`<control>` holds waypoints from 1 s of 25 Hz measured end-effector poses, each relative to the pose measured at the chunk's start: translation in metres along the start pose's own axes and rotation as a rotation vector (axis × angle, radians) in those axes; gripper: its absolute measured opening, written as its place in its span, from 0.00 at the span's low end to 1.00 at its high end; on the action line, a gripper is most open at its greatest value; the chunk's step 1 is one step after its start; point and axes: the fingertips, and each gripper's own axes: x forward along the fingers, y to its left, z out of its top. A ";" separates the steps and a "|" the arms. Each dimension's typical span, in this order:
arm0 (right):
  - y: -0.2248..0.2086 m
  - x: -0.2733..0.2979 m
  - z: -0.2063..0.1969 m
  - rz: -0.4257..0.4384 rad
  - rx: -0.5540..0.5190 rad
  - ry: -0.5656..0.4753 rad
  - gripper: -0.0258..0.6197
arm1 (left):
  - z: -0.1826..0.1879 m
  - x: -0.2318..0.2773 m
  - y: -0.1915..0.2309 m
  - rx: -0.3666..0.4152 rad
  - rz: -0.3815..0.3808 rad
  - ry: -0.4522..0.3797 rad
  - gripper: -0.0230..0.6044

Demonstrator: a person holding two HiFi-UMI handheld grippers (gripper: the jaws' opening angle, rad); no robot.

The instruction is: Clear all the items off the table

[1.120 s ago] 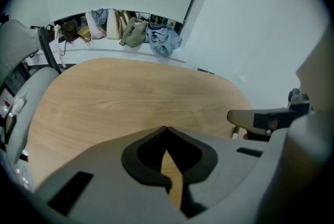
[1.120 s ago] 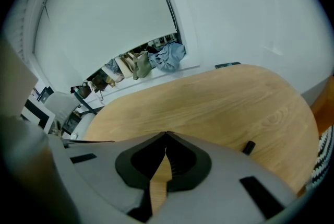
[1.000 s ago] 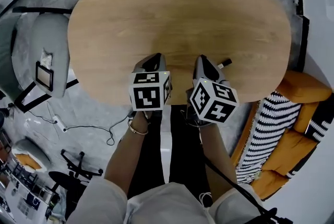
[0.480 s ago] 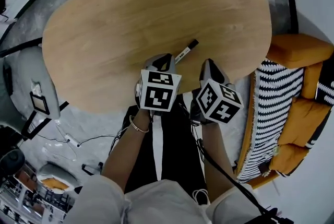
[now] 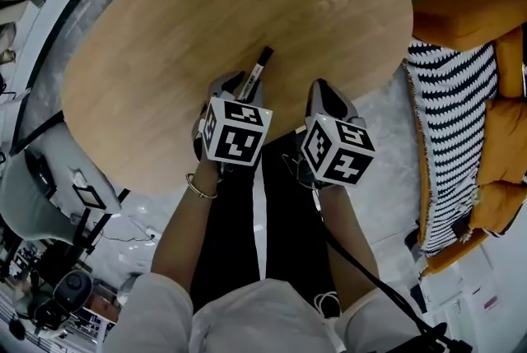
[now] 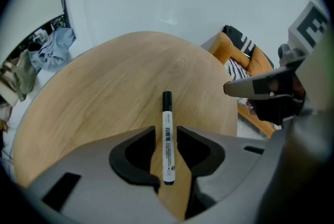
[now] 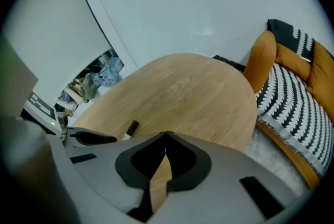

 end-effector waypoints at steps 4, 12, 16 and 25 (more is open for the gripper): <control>-0.005 0.002 0.001 0.007 -0.008 0.009 0.08 | -0.001 0.010 -0.002 0.043 0.023 0.050 0.25; 0.002 0.009 0.010 0.016 -0.076 0.030 0.08 | 0.002 0.013 0.003 -0.034 0.076 0.013 0.15; 0.028 0.016 0.016 0.041 -0.153 0.039 0.08 | 0.001 -0.002 0.020 -0.185 0.065 -0.043 0.15; 0.156 0.038 0.001 0.175 -0.414 0.087 0.08 | -0.076 -0.084 0.126 -0.593 0.168 -0.202 0.15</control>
